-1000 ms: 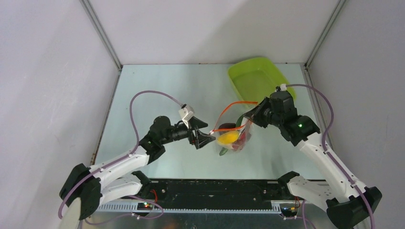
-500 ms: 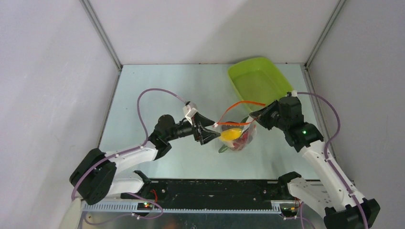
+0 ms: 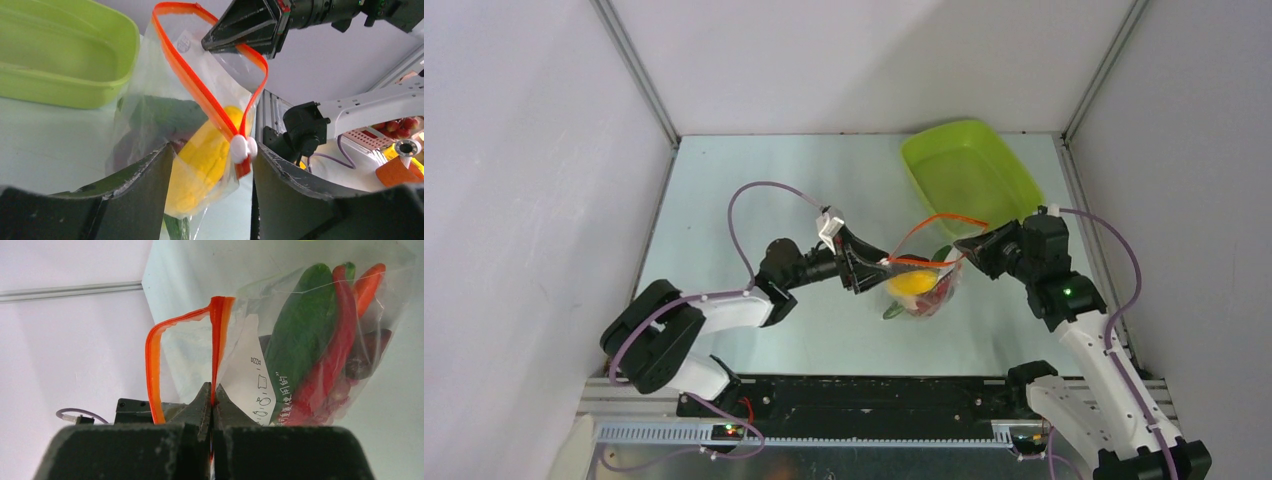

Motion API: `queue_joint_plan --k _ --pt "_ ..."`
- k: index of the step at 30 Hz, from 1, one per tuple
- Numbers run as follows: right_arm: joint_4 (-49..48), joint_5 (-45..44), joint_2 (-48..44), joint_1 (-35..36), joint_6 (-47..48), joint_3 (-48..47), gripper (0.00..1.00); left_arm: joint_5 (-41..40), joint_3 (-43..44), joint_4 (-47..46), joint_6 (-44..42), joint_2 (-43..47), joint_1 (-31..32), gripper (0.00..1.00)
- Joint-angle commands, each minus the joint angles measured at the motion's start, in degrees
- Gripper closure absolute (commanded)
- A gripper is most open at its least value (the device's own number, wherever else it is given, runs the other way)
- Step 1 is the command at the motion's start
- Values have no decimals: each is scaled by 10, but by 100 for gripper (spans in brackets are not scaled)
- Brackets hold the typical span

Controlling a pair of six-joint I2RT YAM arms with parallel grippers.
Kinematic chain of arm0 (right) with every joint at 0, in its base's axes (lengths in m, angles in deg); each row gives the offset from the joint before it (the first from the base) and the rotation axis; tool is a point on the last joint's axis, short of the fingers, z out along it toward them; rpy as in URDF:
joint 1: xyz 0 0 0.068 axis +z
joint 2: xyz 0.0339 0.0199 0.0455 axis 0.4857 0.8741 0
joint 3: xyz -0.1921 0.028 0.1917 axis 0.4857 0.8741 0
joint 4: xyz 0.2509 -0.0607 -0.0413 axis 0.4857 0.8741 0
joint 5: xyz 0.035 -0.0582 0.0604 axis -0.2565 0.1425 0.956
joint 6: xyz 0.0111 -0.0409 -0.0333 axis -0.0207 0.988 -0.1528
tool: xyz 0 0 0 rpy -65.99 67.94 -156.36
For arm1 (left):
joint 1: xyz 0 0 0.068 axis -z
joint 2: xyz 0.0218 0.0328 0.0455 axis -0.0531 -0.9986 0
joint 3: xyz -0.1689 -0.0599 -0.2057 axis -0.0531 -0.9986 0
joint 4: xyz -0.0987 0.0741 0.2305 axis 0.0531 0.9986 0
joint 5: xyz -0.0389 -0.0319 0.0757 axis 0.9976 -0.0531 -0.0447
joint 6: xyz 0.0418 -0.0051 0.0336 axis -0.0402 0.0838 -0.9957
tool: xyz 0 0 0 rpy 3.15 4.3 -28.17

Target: Place the food in the zip-top bag and seal the zipper

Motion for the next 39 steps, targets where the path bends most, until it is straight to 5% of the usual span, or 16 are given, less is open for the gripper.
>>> queue_joint_plan --k 1,12,20,33,34,39 --pt "-33 16 -18 -10 -20 14 100 7 36 -66 23 -29 7 36" --pt "-38 22 -42 -30 -44 38 100 1 32 -89 29 -54 9 41" --pt "-54 32 -43 -33 -57 50 100 -17 38 -15 -23 -42 21 46" --pt "-39 49 -40 -34 4 50 99 14 73 12 -5 -31 22 89" --pt "-41 53 -42 -34 18 49 95 13 72 14 -6 -22 23 96" --pt "-16 27 -57 28 267 -28 69 14 80 123 -42 27 23 100"
